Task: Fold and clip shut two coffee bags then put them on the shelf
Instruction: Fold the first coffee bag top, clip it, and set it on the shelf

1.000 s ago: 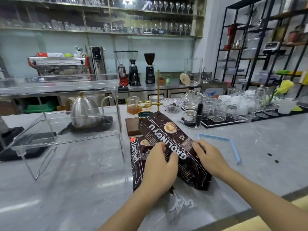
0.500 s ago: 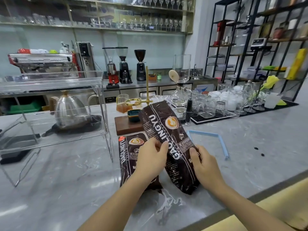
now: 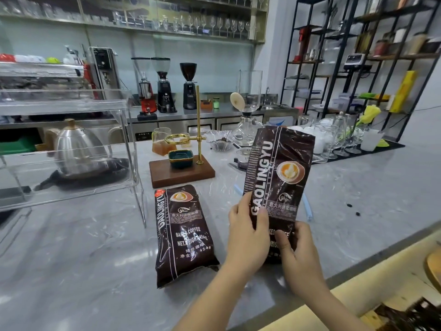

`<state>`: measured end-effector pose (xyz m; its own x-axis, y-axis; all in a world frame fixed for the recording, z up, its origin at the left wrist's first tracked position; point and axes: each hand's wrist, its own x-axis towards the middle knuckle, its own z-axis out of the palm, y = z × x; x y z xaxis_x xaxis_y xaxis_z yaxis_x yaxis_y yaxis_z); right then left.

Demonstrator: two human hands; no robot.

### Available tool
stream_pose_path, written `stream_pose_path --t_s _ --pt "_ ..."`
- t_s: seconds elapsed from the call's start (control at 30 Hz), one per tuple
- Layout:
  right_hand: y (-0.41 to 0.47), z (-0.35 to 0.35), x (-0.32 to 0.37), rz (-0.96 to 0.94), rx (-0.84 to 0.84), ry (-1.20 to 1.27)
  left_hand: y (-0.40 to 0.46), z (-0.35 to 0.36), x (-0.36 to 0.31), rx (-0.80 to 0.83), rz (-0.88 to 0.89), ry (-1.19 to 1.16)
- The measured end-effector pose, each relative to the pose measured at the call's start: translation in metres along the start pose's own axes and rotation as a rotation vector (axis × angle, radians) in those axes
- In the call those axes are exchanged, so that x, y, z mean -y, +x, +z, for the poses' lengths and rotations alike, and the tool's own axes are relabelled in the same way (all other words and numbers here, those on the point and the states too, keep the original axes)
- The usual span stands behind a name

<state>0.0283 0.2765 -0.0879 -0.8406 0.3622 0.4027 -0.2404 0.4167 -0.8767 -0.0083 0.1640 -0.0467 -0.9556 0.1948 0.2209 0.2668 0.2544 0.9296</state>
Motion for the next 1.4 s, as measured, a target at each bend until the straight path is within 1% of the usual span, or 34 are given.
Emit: stream_pose_path --t_s 0.2,0.37,0.47,0.5,0.57,0.67,0.8,0.97,1.1,1.17,1.23,1.3,1.33,1.4 --pt "0.001 0.002 -0.003 -0.002 -0.023 0.002 -0.002 -0.004 0.025 0.012 0.018 -0.019" --pt "0.004 0.004 -0.010 0.001 -0.038 -0.019 -0.006 0.002 0.037 -0.084 0.000 -0.131" --pt "0.005 0.004 -0.013 0.013 -0.061 -0.011 -0.004 0.002 0.039 -0.047 -0.053 -0.189" --pt "0.005 0.004 -0.013 0.022 -0.064 -0.002 -0.004 0.002 0.039 -0.045 -0.046 -0.189" --pt "0.005 0.004 -0.013 0.033 -0.057 0.020 -0.003 0.002 0.038 -0.069 -0.019 -0.168" --pt "0.010 0.000 -0.011 0.062 -0.031 0.044 -0.003 0.003 0.039 -0.096 -0.024 -0.168" --pt "0.023 -0.007 0.010 0.093 0.032 0.115 -0.004 0.002 0.042 -0.122 0.002 -0.197" --pt "0.057 -0.019 0.056 -0.072 -0.021 -0.066 -0.005 0.000 0.043 -0.112 0.062 -0.199" --pt "0.083 -0.026 0.093 -0.285 -0.082 -0.248 -0.008 -0.004 0.040 -0.083 0.075 -0.239" --pt "0.094 -0.026 0.115 -0.430 -0.095 -0.362 -0.009 -0.007 0.039 -0.066 0.089 -0.258" --pt "0.103 -0.024 0.137 -0.593 -0.046 -0.472 -0.012 -0.008 0.037 -0.044 0.102 -0.270" --pt "0.115 -0.022 0.156 -0.735 0.059 -0.586 -0.013 -0.009 0.036 -0.039 0.113 -0.278" --pt "0.121 -0.020 0.164 -0.780 0.120 -0.657 -0.014 -0.010 0.036 -0.034 0.116 -0.284" --pt "0.134 -0.018 0.176 -0.810 0.254 -0.793 -0.015 -0.011 0.035 -0.022 0.122 -0.292"
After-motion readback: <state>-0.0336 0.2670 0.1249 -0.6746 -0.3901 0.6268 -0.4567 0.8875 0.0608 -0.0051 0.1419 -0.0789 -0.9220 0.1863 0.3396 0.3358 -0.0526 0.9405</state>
